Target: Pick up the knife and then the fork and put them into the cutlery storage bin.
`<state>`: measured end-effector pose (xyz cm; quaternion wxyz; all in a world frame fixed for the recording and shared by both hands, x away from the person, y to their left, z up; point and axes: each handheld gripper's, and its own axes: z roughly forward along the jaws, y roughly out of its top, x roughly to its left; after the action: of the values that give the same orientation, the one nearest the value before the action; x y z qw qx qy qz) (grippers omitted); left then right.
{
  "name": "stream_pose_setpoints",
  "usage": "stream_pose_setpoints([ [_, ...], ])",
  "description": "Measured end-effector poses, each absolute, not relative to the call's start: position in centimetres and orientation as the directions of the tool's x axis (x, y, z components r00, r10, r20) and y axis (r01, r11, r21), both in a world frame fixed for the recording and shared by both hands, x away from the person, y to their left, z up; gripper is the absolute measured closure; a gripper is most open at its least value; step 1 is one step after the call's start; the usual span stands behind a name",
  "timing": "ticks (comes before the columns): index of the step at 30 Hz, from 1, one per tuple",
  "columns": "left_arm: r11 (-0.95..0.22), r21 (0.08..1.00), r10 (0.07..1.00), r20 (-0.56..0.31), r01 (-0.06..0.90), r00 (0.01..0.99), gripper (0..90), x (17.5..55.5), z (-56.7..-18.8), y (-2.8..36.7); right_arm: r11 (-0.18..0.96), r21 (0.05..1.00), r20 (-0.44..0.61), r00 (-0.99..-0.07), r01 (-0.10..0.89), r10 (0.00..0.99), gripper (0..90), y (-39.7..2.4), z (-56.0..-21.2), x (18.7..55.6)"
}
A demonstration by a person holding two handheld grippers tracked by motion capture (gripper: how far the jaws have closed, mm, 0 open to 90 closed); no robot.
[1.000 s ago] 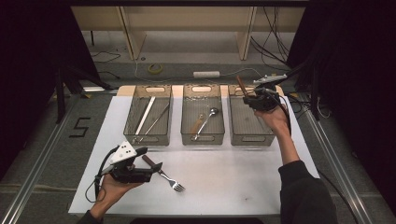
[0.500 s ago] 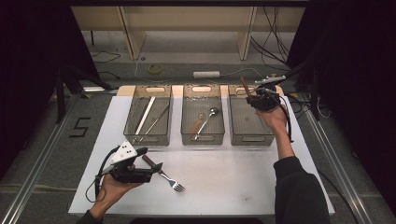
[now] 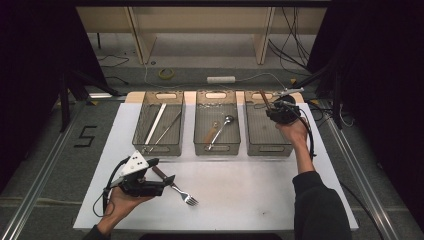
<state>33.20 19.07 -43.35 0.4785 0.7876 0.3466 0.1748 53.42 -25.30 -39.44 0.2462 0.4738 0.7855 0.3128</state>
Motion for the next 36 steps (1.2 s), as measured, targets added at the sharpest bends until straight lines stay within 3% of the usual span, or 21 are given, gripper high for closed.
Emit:
stream_pose_setpoints([
  [11,-0.301,0.875,0.718,-0.054,0.379,0.694,18.5,33.2,-43.4,19.1,0.355,0.69,-0.075,-0.425,0.631,0.902,77.2,-25.4,-40.9,53.5],
  [21,-0.301,0.874,0.722,-0.052,0.381,0.69,18.9,33.3,-43.3,19.2,0.308,0.734,-0.011,-0.443,0.605,0.896,62.0,-25.2,-39.9,52.9],
  [24,-0.298,0.873,0.723,-0.058,0.387,0.688,18.8,33.3,-43.3,19.2,0.294,0.751,0.009,-0.454,0.592,0.891,51.0,-24.9,-39.4,52.1],
  [29,-0.291,0.872,0.729,-0.064,0.393,0.682,18.5,33.5,-43.3,19.3,0.279,0.784,0.031,-0.484,0.555,0.875,39.5,-24.2,-38.7,49.8],
  [36,-0.289,0.869,0.733,-0.069,0.402,0.676,18.2,33.9,-43.2,19.1,0.247,0.827,0.068,-0.527,0.504,0.847,34.1,-23.8,-38.2,45.4],
])
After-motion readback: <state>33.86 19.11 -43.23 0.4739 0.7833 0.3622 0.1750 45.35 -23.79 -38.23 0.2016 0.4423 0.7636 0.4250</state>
